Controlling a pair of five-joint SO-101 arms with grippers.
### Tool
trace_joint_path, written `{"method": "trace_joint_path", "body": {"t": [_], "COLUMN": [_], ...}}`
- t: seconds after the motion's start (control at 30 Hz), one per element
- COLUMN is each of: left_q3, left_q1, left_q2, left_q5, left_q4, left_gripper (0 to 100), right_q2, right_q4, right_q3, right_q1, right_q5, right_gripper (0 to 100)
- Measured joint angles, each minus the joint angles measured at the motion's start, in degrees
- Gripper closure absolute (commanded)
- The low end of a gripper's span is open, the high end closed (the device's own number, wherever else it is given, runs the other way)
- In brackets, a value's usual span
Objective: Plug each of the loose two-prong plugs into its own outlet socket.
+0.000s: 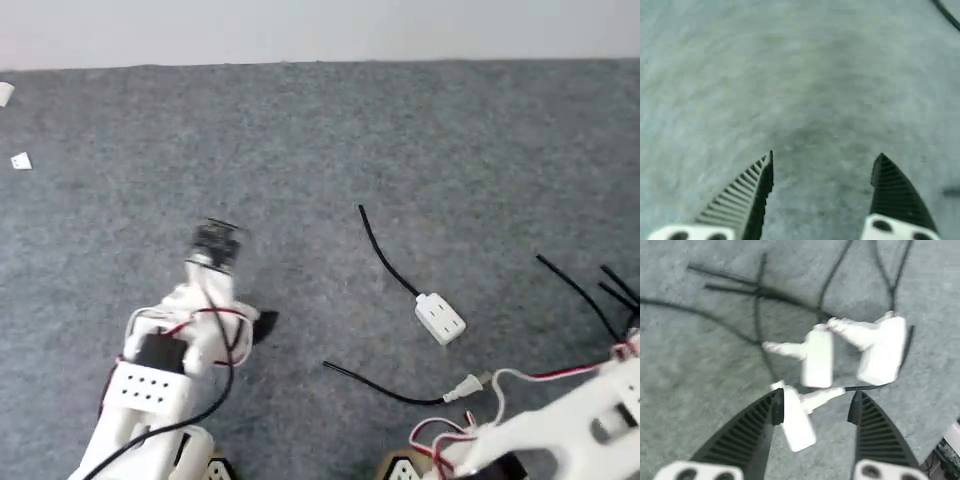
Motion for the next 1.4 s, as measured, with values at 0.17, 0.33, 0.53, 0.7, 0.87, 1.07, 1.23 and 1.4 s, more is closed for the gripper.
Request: {"method": "trace_joint_path", "body": {"t": [0.17, 0.33, 0.53, 0.7, 0.87, 1.07, 1.23, 1.4], "left_q3": [-4.84, -8.62, -10.37, -10.46, -5.1, -3.34, -2.46, -2.29], "left_q1": [4.04, 4.13, -4.31, -12.4, -18.11, -30.42, -36.84, -38.24], "left_q2": [3.25, 15.56, 22.42, 17.76, 8.97, 3.43, 3.16, 3.16], "left_q5": [0.35, 0.79, 0.88, 0.88, 0.88, 0.88, 0.88, 0.88], "left_q4": [-0.88, -5.01, -6.95, -4.66, -3.34, 0.53, 1.23, 1.23], "left_gripper": [70, 70, 70, 70, 70, 70, 70, 70], "right_q2": [-2.2, -2.55, -2.55, -2.55, -2.55, -2.55, 0.44, 11.69], "right_q4": [-1.85, -0.35, 3.25, 3.87, 3.69, 2.55, 0.79, -4.57], "right_q3": [6.42, 9.05, 9.05, 9.05, 11.43, 13.98, 14.07, 13.36], "right_q1": [-1.85, -13.8, -38.68, -53.01, -59.34, -59.87, -59.87, -59.78], "right_q5": [0.0, -0.09, 4.57, 5.71, 8.97, 12.13, 14.51, 15.12], "right_gripper": [80.4, 80.3, 80.2, 80.2, 80.2, 80.1, 80.1, 80.1]}}
